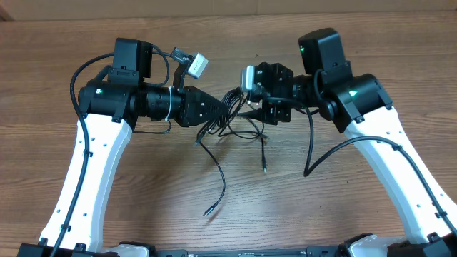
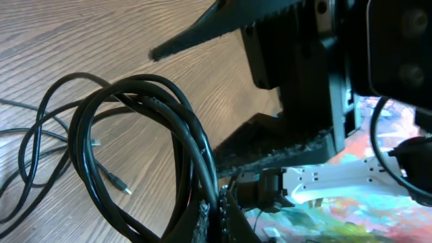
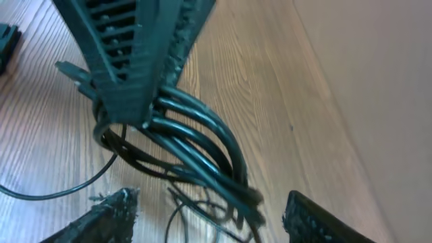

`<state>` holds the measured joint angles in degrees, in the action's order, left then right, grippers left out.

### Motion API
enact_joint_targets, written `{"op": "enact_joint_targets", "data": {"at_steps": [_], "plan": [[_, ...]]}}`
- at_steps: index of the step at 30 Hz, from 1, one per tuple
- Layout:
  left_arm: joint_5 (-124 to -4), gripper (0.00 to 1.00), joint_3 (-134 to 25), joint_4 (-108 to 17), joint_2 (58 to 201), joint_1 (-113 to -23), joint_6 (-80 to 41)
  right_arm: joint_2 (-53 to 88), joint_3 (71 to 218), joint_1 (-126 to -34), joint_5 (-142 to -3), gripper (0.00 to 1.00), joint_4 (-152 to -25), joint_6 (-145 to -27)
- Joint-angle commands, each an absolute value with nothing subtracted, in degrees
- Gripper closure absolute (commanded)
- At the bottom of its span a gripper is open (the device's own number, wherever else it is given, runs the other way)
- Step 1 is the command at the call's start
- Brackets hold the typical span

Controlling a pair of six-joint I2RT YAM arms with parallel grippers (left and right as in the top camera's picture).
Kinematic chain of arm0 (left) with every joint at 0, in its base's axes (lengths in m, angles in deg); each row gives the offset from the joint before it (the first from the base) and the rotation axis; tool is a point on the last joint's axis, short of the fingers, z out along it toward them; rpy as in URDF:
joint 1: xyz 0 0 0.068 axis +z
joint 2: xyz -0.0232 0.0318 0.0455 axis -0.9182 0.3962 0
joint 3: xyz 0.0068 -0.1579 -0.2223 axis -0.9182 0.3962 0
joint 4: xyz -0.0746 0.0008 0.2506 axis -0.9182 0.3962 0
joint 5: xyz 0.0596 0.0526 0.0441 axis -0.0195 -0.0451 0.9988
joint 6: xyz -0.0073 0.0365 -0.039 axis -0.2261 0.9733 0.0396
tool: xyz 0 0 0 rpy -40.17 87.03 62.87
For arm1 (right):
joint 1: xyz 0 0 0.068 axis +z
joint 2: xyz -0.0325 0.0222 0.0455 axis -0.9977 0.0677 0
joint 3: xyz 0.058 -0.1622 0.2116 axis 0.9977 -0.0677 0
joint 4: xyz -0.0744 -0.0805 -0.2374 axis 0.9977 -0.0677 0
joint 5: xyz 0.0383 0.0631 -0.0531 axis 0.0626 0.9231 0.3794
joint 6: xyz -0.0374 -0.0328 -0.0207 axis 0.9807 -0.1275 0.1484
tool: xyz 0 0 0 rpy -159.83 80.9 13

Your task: Untangle cables

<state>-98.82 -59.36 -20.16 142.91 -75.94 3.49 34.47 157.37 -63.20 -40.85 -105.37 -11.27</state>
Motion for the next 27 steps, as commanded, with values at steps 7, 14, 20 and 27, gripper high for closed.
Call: {"op": "enact_joint_targets", "data": {"at_steps": [7,14,20,27], "plan": [[-105.1,0.96,-60.3,-23.8,143.2,-75.9,2.9,33.5,158.5,-62.9,-40.0,0.76,-105.3,-10.1],[-105.0,0.96,-60.3,-27.8,143.2,-75.9,-0.2,33.5,158.5,-62.9,-37.0,0.91,-105.5,-10.1],[-104.8,0.96,-60.3,-35.4,143.2,-75.9,-7.0,33.5,158.5,-62.9,-37.0,0.96,-107.9,-10.6],[-92.6,0.96,-60.3,-37.1,143.2,-75.9,-10.3,33.5,158.5,-62.9,-37.0,0.96,-113.5,-10.8]]}}
